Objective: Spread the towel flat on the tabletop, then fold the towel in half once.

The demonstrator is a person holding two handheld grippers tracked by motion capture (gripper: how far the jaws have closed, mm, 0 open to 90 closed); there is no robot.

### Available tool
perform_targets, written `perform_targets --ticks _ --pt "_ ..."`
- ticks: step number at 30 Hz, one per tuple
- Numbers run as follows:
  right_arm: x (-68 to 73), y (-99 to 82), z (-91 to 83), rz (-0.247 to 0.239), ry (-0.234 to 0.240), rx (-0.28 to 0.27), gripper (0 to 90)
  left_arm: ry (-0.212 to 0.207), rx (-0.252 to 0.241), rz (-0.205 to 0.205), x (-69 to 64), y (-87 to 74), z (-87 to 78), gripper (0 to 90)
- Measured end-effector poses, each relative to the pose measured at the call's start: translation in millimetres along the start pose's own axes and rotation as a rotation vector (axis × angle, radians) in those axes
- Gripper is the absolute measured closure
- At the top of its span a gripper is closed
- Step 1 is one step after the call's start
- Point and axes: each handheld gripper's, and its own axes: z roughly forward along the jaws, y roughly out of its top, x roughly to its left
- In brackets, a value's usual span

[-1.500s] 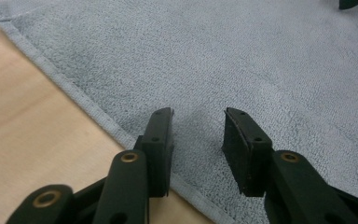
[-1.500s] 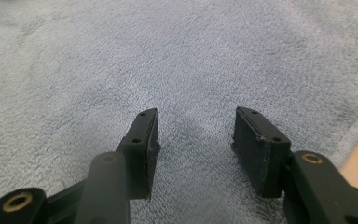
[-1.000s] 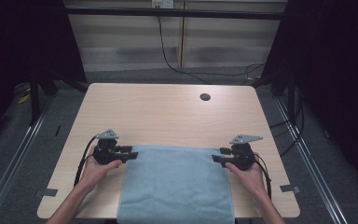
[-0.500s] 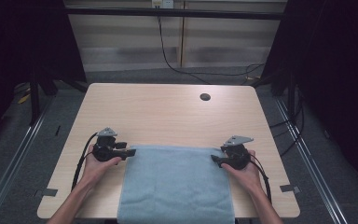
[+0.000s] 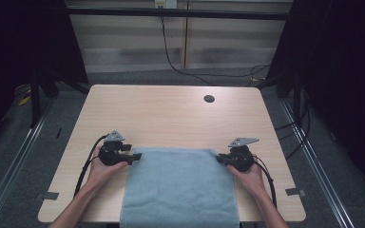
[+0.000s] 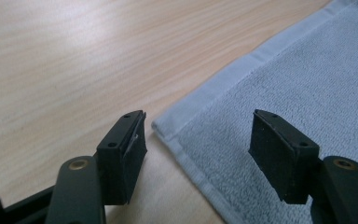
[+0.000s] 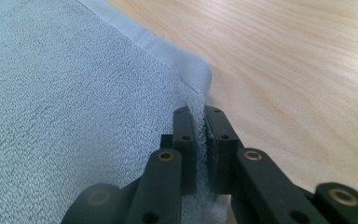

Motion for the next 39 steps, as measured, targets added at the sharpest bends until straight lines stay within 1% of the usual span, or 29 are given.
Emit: perform_targets --ticks 5,6,7,8,9,10,11,12,14,15,16,17,19,20,21,22,25,27,31,32,35,36,39 --pt "0.4 -0.3 -0.1 0.004 -0.004 -0.002 84.2 0.010 0.025 0.039 -3.6 0.8 7.3 34.8" --pt "0.9 -0.3 0.0 0.008 -0.003 -0.003 84.2 0.010 0.028 0.037 -4.1 1.3 7.5 34.8" --pt "1.0 -0.4 0.1 0.007 -0.004 -0.005 84.2 0.006 0.028 0.041 -4.1 1.2 7.5 35.1" --pt "0.9 -0.7 0.0 0.004 -0.006 -0.006 84.2 0.002 0.030 0.054 -3.7 1.3 7.0 37.2" --pt "0.9 -0.9 -0.1 0.007 -0.008 -0.006 84.2 -0.027 0.023 0.032 -4.1 0.9 6.9 39.0" --pt "0.7 -1.1 -0.1 0.010 -0.003 -0.007 84.2 -0.047 0.017 0.022 -4.8 0.2 7.0 41.6" --pt "0.9 -1.1 -0.2 0.007 -0.006 -0.007 84.2 -0.047 0.018 0.032 -5.9 0.1 7.0 43.7" --pt "1.0 -1.0 -0.2 0.009 -0.007 -0.007 84.1 -0.060 0.023 0.054 -8.8 -0.1 7.1 46.7" --pt "0.7 -1.1 -0.3 0.015 -0.003 -0.006 84.2 -0.082 0.025 0.071 -12.8 -1.0 7.2 53.3" --pt "0.3 -1.2 -0.2 0.016 -0.002 -0.008 84.2 -0.099 0.026 0.084 -15.5 -1.6 7.4 57.6" --pt "0.1 -1.3 -0.1 0.018 -0.001 -0.010 84.2 -0.107 0.030 0.096 -18.5 -1.9 7.4 63.1" --pt "-0.4 -1.5 -0.1 0.021 0.001 -0.013 84.2 -0.109 0.035 0.104 -21.1 -1.9 7.5 66.5" --pt "-1.2 -2.0 0.0 0.036 0.012 -0.017 84.2 -0.134 0.044 0.111 -23.1 -1.8 7.7 77.4" --pt "-1.9 -2.1 -0.1 0.045 0.019 -0.017 84.5 -0.135 0.045 0.108 -23.0 -1.7 7.7 79.4" --pt "-2.7 -2.4 0.3 0.054 0.027 -0.023 84.5 -0.142 0.047 0.095 -21.6 -1.5 7.8 80.5" --pt "-3.0 -2.4 0.8 0.062 0.032 -0.028 85.1 -0.151 0.046 0.071 -20.0 -1.6 8.0 81.2" --pt "-4.2 -1.1 1.8 0.070 0.040 -0.030 85.4 -0.149 0.039 0.051 -18.2 -1.0 6.4 81.7" --pt "-4.5 0.1 1.2 0.076 0.043 -0.030 85.5 -0.153 0.027 0.038 -17.5 0.1 3.7 81.8" --pt "-4.9 3.3 -3.4 0.086 0.054 -0.058 85.7 -0.164 -0.027 -0.002 -13.8 5.2 -4.2 81.9" --pt "-4.7 4.6 -6.2 0.096 0.061 -0.076 85.8 -0.171 -0.038 -0.006 -12.9 7.5 -6.7 81.9" --pt "-3.5 8.9 -14.5 0.113 0.075 -0.122 85.9 -0.171 -0.081 -0.017 -12.8 14.0 -13.7 82.0" --pt "-3.4 10.4 -17.3 0.121 0.080 -0.132 85.9 -0.168 -0.090 -0.012 -12.6 16.3 -15.8 82.0" --pt "-4.3 15.8 -24.4 0.122 0.089 -0.168 86.0 -0.165 -0.113 -0.009 -11.0 23.6 -21.0 82.0"
